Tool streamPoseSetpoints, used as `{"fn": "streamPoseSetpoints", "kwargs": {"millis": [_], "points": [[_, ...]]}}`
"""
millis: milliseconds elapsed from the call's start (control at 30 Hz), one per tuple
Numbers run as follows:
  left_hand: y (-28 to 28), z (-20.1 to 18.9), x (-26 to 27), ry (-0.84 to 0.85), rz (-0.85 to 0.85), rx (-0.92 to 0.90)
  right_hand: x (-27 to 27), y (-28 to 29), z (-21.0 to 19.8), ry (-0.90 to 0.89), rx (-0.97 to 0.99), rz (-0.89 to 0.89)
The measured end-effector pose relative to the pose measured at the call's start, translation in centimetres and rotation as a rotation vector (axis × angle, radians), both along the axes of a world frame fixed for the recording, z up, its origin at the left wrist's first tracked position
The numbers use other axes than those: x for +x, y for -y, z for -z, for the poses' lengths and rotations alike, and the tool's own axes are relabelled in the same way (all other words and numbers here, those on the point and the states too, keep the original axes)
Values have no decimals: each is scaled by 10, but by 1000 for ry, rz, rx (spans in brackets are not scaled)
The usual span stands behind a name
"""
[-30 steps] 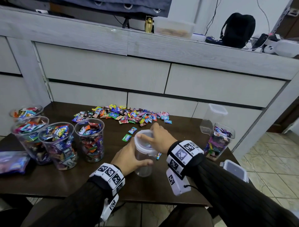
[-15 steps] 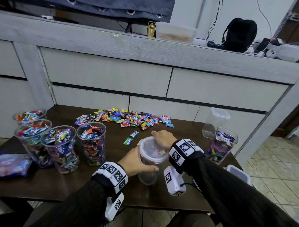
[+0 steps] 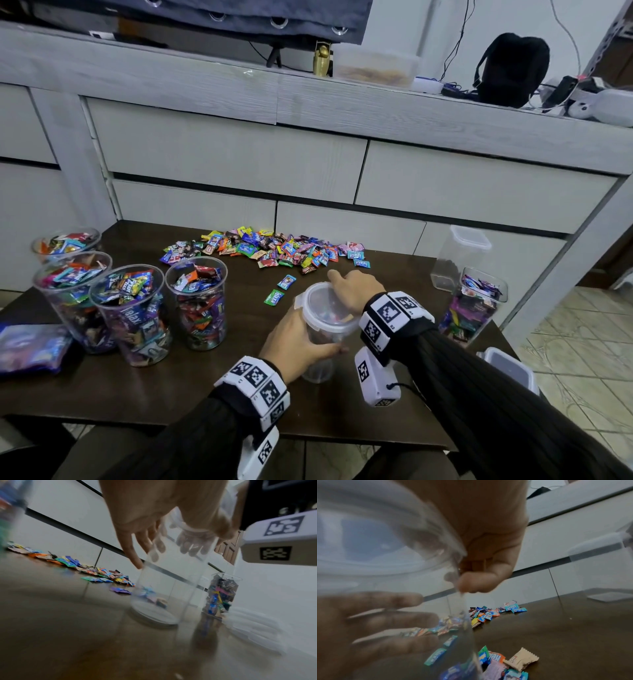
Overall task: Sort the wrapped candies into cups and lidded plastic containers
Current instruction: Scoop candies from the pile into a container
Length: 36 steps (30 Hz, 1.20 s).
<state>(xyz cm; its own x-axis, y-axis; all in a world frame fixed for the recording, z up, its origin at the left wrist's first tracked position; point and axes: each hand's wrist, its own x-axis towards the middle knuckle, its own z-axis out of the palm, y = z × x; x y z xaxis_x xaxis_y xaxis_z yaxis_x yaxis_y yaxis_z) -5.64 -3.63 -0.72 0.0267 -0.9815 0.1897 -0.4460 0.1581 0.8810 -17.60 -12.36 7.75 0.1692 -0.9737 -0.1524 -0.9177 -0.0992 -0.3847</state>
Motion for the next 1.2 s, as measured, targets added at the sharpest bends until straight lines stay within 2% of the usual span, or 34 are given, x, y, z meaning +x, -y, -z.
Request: {"fn": "streamPoseSetpoints", "kwargs": {"millis": [133,267,400,500,633,833,933,1100,1200], "points": [[-4,-2,-10,57,-64,-8,-5,0,4,15,-65,-14],[-5,-6,1,99,18,65,-18,-1,1,172,-121,-269],[2,-9,7,-6,213,91,-17,-7,-1,267,-132,-427],[5,-3,3,-153,270,64,-14,-8,-2,303,-152,-339],[8,8,7,-263,201,21,-13,-4,0,122,-26,-112],[8,10,7,-256,194,31,-10,-1,1,87,64,-127],[9,10,6,-274,181,17,-9,-1,-2,17,-45,-143],[7,10,6,-292,170,1,-7,-18,-16,-276,-461,-279],[10,11,8,-265,199,-11,-6,-33,-17,-227,-452,-334]]}}
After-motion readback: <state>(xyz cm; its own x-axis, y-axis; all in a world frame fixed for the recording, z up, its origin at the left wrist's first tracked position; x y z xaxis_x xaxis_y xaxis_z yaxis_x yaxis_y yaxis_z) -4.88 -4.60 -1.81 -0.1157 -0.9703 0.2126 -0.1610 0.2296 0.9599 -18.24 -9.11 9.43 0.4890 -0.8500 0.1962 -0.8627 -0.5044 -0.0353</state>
